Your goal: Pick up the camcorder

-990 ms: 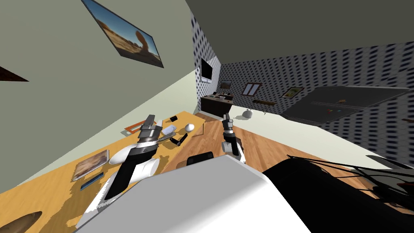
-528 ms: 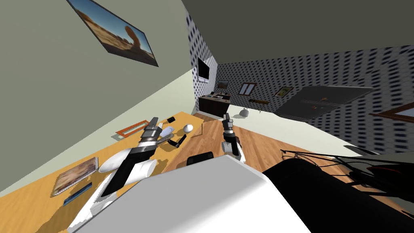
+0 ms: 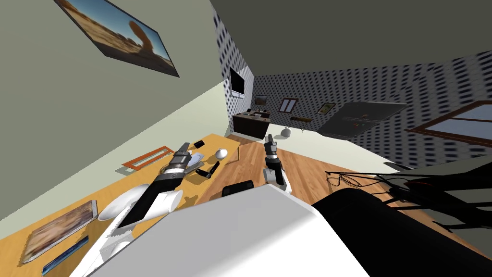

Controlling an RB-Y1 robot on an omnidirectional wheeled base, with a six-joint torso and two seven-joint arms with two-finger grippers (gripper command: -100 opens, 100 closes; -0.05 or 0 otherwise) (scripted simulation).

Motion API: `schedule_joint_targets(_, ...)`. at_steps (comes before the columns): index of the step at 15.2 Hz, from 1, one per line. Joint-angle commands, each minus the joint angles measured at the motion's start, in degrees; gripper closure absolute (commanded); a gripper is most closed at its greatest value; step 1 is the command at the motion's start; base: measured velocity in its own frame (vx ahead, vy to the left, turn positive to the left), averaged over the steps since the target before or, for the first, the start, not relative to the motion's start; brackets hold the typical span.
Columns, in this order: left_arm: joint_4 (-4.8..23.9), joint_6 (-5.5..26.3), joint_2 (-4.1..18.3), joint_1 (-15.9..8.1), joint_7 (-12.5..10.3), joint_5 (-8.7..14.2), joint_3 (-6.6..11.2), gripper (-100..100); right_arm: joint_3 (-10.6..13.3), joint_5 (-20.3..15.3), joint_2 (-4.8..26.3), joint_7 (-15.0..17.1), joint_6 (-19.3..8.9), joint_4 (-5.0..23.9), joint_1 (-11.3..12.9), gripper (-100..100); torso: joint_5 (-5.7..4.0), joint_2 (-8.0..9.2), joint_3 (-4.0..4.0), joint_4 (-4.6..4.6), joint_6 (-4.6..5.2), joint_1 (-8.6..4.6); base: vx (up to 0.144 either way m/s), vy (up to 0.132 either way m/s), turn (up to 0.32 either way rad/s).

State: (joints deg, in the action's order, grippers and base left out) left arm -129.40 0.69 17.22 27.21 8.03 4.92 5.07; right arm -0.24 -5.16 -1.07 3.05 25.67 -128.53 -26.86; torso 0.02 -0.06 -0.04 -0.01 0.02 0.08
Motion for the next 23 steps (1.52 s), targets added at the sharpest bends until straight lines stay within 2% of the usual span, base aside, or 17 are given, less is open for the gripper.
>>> schedule_joint_targets(1, 0.3, 1.9, 0.0, 0.1, 0.3, 0.1, 0.14, -100, 0.0, 0.0, 0.0, 0.0, 0.0, 0.0, 0.0, 0, 0.00, 0.00, 0.00, 0.00, 0.00, 0.00, 0.008, 0.018, -0.077)
schedule_joint_targets(2, 1.1, 4.0, 0.3, 0.2, 1.0, 0.9, 1.04, -100, 0.0, 0.0, 0.0, 0.0, 0.0, 0.0, 0.0, 0, 0.00, 0.00, 0.00, 0.00, -0.02, 0.00, 0.010, 0.017, -0.133)
schedule_joint_targets(4, 1.1, 5.5, 0.3, 0.2, 1.0, 0.9, 1.04, -100, 0.0, 0.0, 0.0, 0.0, 0.0, 0.0, 0.0, 0, 0.00, 0.00, 0.00, 0.00, 0.00, 0.01, 0.010, 0.021, -0.122)
schedule_joint_targets(5, 1.9, 6.9, 0.6, 0.2, 1.6, 1.6, 1.97, -100, 0.0, 0.0, 0.0, 0.0, 0.0, 0.0, 0.0, 0, 0.01, 0.00, 0.00, 0.00, -0.02, 0.01, 0.013, 0.025, -0.140)
schedule_joint_targets(7, 1.9, 9.0, 0.6, 0.2, 1.6, 1.6, 1.97, -100, 0.0, 0.0, 0.0, 0.0, 0.0, 0.0, 0.0, 0, 0.01, -0.02, -0.01, 0.00, -0.01, 0.04, 0.010, 0.026, -0.111)
schedule_joint_targets(8, 1.9, 9.1, 0.6, 0.2, 1.6, 1.6, 1.97, -100, 0.0, 0.0, 0.0, 0.0, 0.0, 0.0, 0.0, 0, 0.01, -0.01, 0.00, 0.00, -0.02, 0.03, 0.001, 0.013, -0.002)
schedule_joint_targets(9, 2.7, 11.1, 0.8, 0.3, 2.3, 2.4, 2.91, -100, 0.0, 0.0, 0.0, 0.0, 0.0, 0.0, 0.0, 0, 0.00, 0.01, 0.00, 0.00, -0.03, 0.00, 0.006, 0.012, -0.126)
schedule_joint_targets(11, 2.7, 12.9, 0.8, 0.3, 2.3, 2.4, 2.91, -100, 0.0, 0.0, 0.0, 0.0, 0.0, 0.0, 0.0, 0, 0.00, 0.00, 0.00, 0.00, -0.01, 0.00, 0.007, 0.019, -0.127)
schedule_joint_targets(12, 3.6, 14.6, 0.8, 0.3, 3.0, 3.2, 3.87, -100, 0.0, 0.0, 0.0, 0.0, 0.0, 0.0, 0.0, 0, 0.00, 0.01, 0.00, 0.00, -0.02, 0.00, 0.010, 0.027, -0.165)
schedule_joint_targets(14, 3.6, 16.7, 0.8, 0.3, 3.0, 3.2, 3.87, -100, 0.0, 0.0, 0.0, 0.0, 0.0, 0.0, 0.0, 0, 0.01, -0.01, -0.01, 0.00, -0.01, 0.04, 0.011, 0.026, -0.126)
schedule_joint_targets(15, 4.4, 18.1, 0.8, 0.4, 3.7, 4.0, 4.84, -100, 0.0, 0.0, 0.0, 0.0, 0.0, 0.0, 0.0, 0, 0.01, -0.01, 0.00, 0.00, -0.03, 0.02, 0.008, 0.023, -0.137)
schedule_joint_targets(18, 4.4, 20.5, 0.8, 0.4, 3.7, 4.0, 4.84, -100, 0.0, 0.0, 0.0, 0.0, 0.0, 0.0, 0.0, 0, 0.01, 0.00, 0.00, 0.00, -0.02, 0.02, 0.006, 0.020, -0.083)
schedule_joint_targets(19, 5.2, 22.1, 0.7, 0.4, 4.4, 4.8, 5.82, -100, 0.0, 0.0, 0.0, 0.0, 0.0, 0.0, 0.0, 0, 0.00, 0.01, 0.00, 0.00, -0.04, -0.01, 0.005, 0.013, -0.149)
schedule_joint_targets(22, 5.2, 24.4, 0.7, 0.4, 4.4, 4.8, 5.82, -100, 0.0, 0.0, 0.0, 0.0, 0.0, 0.0, 0.0, 0, 0.00, 0.00, 0.00, 0.00, -0.03, 0.00, 0.006, 0.019, -0.084)
schedule_joint_targets(23, 6.1, 26.4, 0.5, 0.5, 5.1, 5.5, 6.80, -100, 0.0, 0.0, 0.0, 0.0, 0.0, 0.0, 0.0, 0, 0.00, 0.00, 0.00, 0.00, -0.04, -0.02, 0.005, 0.012, -0.161)
